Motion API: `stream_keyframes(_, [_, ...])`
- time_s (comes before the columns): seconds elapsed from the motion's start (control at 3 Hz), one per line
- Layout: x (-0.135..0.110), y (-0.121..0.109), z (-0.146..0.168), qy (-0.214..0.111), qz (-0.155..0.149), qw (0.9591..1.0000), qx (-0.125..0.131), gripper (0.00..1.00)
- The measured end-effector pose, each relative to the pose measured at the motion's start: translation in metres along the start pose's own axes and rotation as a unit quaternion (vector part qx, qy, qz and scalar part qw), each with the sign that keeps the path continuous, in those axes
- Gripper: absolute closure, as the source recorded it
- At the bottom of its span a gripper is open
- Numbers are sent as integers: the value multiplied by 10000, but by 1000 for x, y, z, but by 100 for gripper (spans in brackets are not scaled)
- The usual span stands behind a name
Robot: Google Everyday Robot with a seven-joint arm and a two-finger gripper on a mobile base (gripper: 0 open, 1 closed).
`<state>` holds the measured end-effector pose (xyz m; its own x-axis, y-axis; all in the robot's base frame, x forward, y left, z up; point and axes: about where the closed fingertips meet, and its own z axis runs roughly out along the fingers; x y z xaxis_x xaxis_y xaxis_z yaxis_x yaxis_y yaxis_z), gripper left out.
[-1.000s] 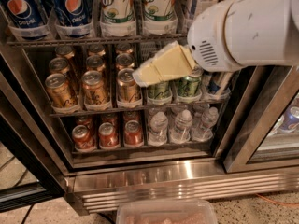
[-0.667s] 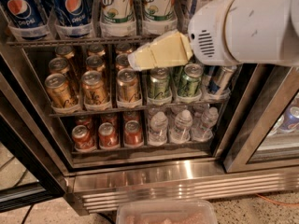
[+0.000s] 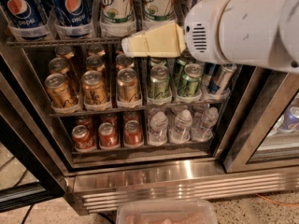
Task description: Pick 7up can from middle shelf of fridge
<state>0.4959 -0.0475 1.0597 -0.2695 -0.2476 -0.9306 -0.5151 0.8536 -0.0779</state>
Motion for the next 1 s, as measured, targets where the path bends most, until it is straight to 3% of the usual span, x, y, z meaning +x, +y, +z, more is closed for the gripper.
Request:
stream_keyframes(0.67, [0, 13, 10, -78, -793, 9968, 54, 0])
stream_keyframes(1.0, [6, 10, 9, -106, -1014, 9945, 233, 0])
